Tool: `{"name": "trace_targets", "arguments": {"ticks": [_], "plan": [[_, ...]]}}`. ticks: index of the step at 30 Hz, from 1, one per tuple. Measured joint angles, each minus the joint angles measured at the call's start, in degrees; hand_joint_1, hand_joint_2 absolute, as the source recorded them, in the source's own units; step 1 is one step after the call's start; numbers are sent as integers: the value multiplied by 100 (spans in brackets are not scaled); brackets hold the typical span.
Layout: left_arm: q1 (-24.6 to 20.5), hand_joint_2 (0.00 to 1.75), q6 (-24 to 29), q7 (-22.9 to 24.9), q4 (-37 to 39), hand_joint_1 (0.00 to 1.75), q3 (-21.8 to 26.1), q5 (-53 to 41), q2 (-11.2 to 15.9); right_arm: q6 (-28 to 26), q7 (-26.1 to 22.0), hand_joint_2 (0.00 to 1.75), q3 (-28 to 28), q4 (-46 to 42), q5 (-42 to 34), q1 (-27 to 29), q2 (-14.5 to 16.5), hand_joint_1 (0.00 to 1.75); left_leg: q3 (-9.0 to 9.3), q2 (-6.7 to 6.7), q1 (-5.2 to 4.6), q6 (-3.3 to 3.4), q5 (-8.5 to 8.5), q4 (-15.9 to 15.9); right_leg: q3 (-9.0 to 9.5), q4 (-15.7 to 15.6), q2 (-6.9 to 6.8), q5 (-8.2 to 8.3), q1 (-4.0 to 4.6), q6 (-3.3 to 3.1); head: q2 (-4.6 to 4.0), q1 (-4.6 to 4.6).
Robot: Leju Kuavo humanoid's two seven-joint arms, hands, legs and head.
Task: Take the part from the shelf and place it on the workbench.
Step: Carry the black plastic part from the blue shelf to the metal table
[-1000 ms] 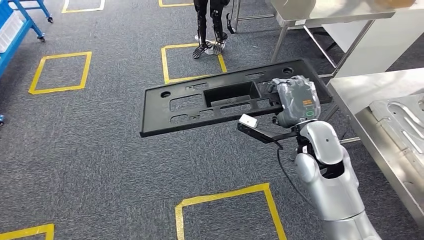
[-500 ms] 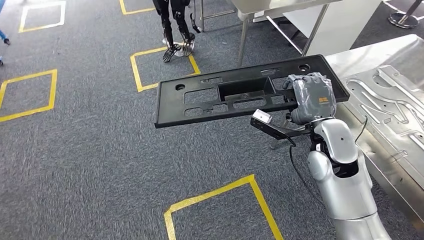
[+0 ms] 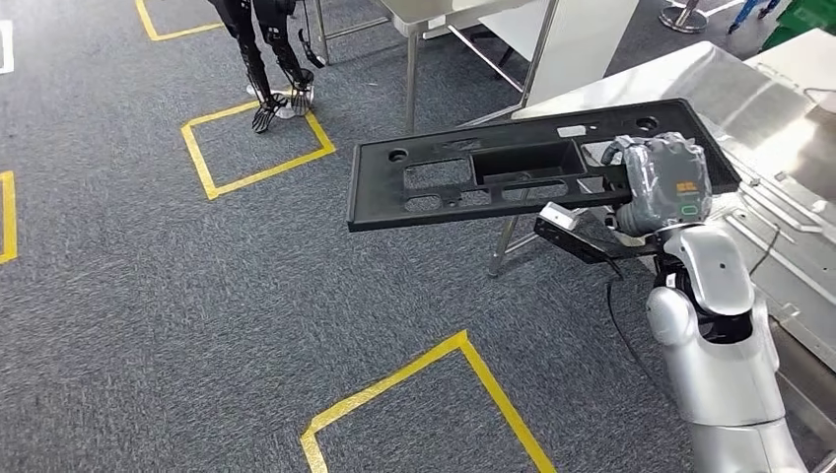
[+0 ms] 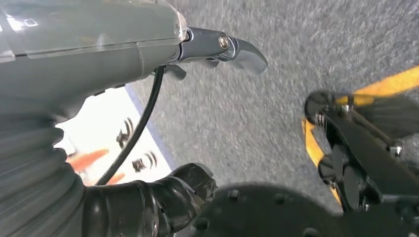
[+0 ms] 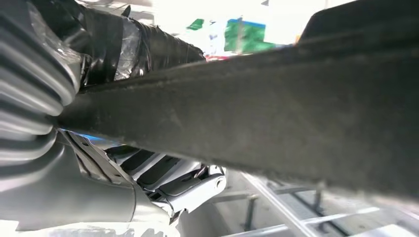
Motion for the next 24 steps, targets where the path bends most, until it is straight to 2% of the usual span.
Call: {"name": "trace_targets", "arguments": {"ticks": [1, 2, 3, 4, 5, 6, 8, 9, 10, 11, 12, 13, 14, 15, 17, 18, 19, 20, 21, 22, 24], "plan": [[5, 175, -2, -5, -5, 0, 0, -4, 2, 8, 1, 175, -33, 12, -13, -28, -32, 175, 1, 70, -12, 22, 6, -10, -144, 317, -199, -174, 11, 23, 0, 13], [10, 175, -4, -9, -5, 0, 0, -8, 2, 17, 3, 175, -62, 27, -22, -51, -57, 175, -1, 144, -19, 35, 5, -13, -313, 682, -314, -345, 9, 46, 0, 19], [14, 175, -8, -11, -5, 0, 0, -11, 1, 27, 6, 175, -89, 44, -30, -62, -76, 175, -3, 220, -26, 36, 1, -13, -454, 991, -366, -457, 2, 63, 0, 19], [15, 175, -12, -11, -5, 0, 0, -13, -3, 36, 7, 175, -110, 62, -36, -63, -96, 175, -1, 296, -29, 36, -6, -12, -515, 1137, -388, -470, -5, 74, 0, 19], [13, 175, -15, -11, -5, 0, 0, -14, -9, 44, 5, 175, -130, 80, -38, -63, -119, 175, 6, 369, -30, 34, -14, -11, -469, 1072, -402, -382, -10, 77, 0, 19], [8, 175, -19, -11, -5, 0, 0, -15, -19, 50, 2, 175, -148, 96, -41, -64, -143, 175, 18, 438, -31, 29, -25, -10, -312, 794, -433, -212, -12, 72, 0, 19], [-3, 175, -22, -11, -6, 0, 0, -16, -39, 53, -6, 175, -199, 117, -49, -75, -185, 175, 51, 555, -48, 0, -54, -11, 115, 12, -663, 92, 31, 25, 0, 20], [-7, 175, -24, -11, -7, 0, 0, -16, -47, 53, -9, 175, -232, 124, -56, -85, -198, 175, 63, 605, -63, -23, -69, -8, 256, -265, -763, 165, 65, -15, 0, 19], [-8, 175, -25, -11, -7, 0, 0, -17, -53, 53, -10, 175, -265, 131, -63, -94, -205, 175, 75, 657, -80, -49, -83, -7, 318, -402, -830, 176, 98, -54, 0, 19], [-9, 175, -25, -11, -8, 0, 0, -19, -56, 53, -10, 175, -296, 144, -71, -99, -209, 175, 87, 712, -93, -73, -94, -13, 315, -423, -817, 162, 125, -87, 0, 18], [-13, 175, -26, -11, -9, 0, 0, -22, -59, 53, -9, 175, -327, 156, -81, -95, -213, 175, 108, 770, -99, -103, -106, -17, 313, -438, -737, 174, 120, -120, 0, 17], [-16, 175, -25, -11, -12, 0, 0, -27, -61, 51, -12, 175, -363, 168, -94, -80, -216, 175, 121, 759, -93, -134, -136, -4, 325, -458, -679, 183, 104, -147, 0, 18], [-19, 175, -25, -10, -16, 0, 0, -32, -62, 50, -15, 175, -406, 177, -108, -66, -218, 175, 106, 680, -86, -160, -201, 64, 340, -482, -619, 194, 85, -179, 0, 17], [-19, 175, -25, -10, -21, 0, 0, -37, -63, 49, -19, 175, -446, 182, -120, -52, -216, 175, 33, 556, -79, -181, -326, 248, 356, -505, -564, 206, 63, -217, 0, 15], [-9, 175, -25, -9, -25, 0, 1, -49, -64, 49, -17, 175, -507, 198, -141, -26, -197, 175, -297, 306, -66, -195, -683, 944, 358, -509, -450, 212, 48, -267, 0, 11], [-5, 175, -25, -8, -25, 0, 2, -58, -64, 50, -14, 175, -523, 209, -148, -9, -182, 175, -487, 259, -64, -199, -828, 1323, 354, -499, -387, 212, 50, -281, 0, 9], [-3, 175, -25, -4, -25, 0, 2, -67, -65, 52, -10, 175, -544, 222, -154, 16, -163, 175, -622, 241, -64, -201, -866, 1567, 353, -488, -311, 208, 53, -286, 0, 9], [-3, 175, -25, 1, -26, 0, 2, -76, -67, 54, -9, 175, -568, 233, -158, 43, -143, 175, -661, 233, -64, -197, -788, 1598, 352, -474, -235, 202, 54, -288, 0, 10], [-3, 175, -25, 6, -28, 0, 3, -81, -68, 55, -4, 175, -597, 240, -162, 68, -122, 175, -602, 216, -64, -186, -610, 1414, 353, -458, -155, 195, 55, -287, 0, 10], [-3, 175, -25, 11, -31, 0, 3, -83, -70, 55, 2, 175, -629, 245, -166, 87, -99, 175, -458, 162, -64, -163, -365, 1046, 353, -437, -73, 185, 53, -279, 0, 10], [-5, 175, -25, 18, -39, 0, 7, -85, -67, 56, 20, 175, -691, 252, -172, 97, -67, 175, -167, -77, -52, -109, -75, 357, 328, -390, 63, 164, 52, -240, 0, 14]]}}
